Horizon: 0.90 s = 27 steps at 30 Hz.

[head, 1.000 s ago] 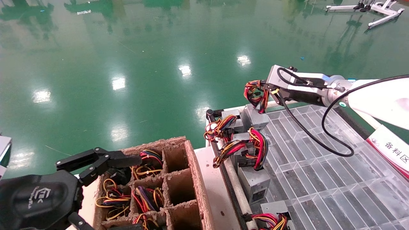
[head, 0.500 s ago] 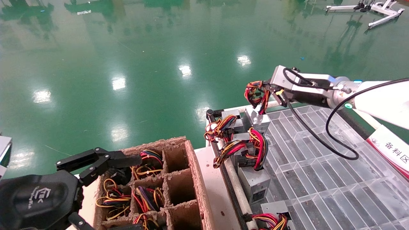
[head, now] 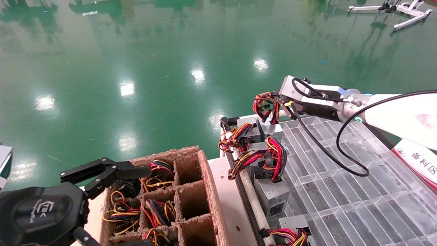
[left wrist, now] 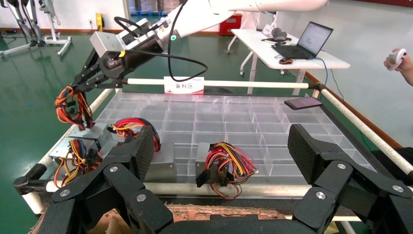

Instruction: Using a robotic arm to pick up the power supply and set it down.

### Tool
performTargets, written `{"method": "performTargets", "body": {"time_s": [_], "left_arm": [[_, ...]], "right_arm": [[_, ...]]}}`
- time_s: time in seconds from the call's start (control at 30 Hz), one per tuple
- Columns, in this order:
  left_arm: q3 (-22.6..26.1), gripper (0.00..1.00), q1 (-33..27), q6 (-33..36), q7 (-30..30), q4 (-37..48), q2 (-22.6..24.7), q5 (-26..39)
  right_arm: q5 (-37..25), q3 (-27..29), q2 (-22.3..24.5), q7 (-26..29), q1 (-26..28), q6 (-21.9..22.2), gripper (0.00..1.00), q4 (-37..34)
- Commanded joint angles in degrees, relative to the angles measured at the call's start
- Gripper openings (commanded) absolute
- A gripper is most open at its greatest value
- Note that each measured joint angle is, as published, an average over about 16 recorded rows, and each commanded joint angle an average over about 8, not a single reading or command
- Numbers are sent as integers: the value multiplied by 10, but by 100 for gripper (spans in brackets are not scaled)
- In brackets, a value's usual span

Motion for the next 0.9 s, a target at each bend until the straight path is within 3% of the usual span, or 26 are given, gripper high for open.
{"method": "performTargets", "body": {"time_s": [0.03,0.33,0.7,0.9], "left_arm": [[0,100,0,0,0,0,0,0],[0,100,0,0,0,0,0,0],[0,100,0,0,0,0,0,0],[0,100,0,0,0,0,0,0]], "right_arm": [[0,0,0,0,0,0,100,0],[1,0,2,1,4,-2,100,0],[12,9,17,25,22,-35,100,1],[22,22,31,47,3,-51,100,31]]}}
